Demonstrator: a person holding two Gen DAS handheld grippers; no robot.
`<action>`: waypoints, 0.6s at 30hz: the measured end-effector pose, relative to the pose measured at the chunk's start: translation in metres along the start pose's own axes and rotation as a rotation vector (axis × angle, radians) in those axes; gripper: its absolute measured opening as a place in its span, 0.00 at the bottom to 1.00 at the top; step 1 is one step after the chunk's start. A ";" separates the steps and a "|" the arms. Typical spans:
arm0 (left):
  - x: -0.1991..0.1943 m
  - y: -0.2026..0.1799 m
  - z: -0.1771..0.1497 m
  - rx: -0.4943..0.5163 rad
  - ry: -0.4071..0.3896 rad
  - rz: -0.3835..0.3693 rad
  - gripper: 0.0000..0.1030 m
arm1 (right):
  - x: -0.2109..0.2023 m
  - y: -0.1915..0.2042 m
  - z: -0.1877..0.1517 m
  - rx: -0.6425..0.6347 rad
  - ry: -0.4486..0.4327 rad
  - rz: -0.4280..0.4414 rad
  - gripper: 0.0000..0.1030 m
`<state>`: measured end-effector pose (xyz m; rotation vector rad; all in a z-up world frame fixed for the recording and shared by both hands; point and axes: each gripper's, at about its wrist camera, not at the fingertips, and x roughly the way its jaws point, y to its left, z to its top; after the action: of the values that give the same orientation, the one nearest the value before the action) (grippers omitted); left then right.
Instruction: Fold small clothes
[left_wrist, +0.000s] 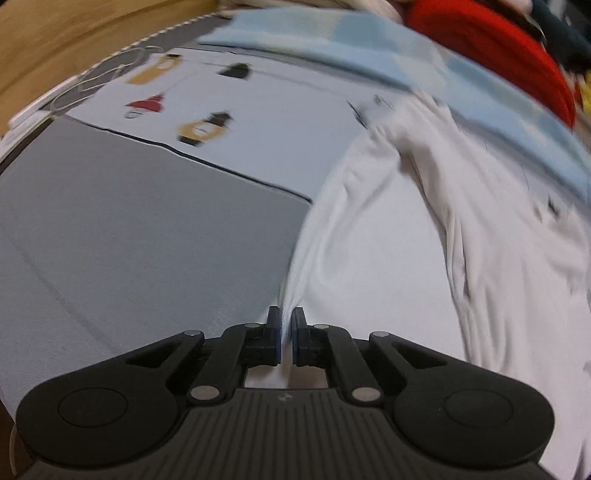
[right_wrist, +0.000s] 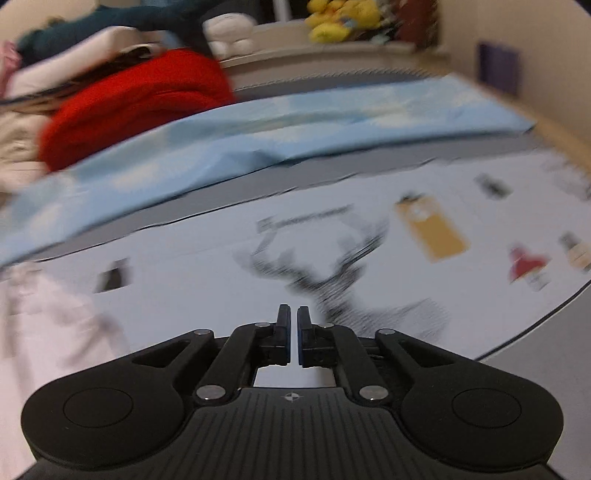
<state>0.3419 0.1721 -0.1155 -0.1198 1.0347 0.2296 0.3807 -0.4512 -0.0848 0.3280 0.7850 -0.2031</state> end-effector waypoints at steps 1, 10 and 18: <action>0.002 -0.008 -0.002 0.039 -0.003 0.022 0.05 | -0.002 0.005 -0.010 -0.008 0.027 0.060 0.31; 0.025 -0.022 -0.006 0.178 0.003 0.178 0.35 | 0.010 0.095 -0.122 -0.365 0.265 0.230 0.60; -0.013 -0.049 -0.033 0.244 0.048 -0.035 0.06 | 0.024 0.074 -0.069 -0.518 0.165 -0.056 0.03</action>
<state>0.3196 0.1161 -0.1212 0.0779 1.0999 0.0679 0.3746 -0.3588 -0.1320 -0.1697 0.9784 -0.0203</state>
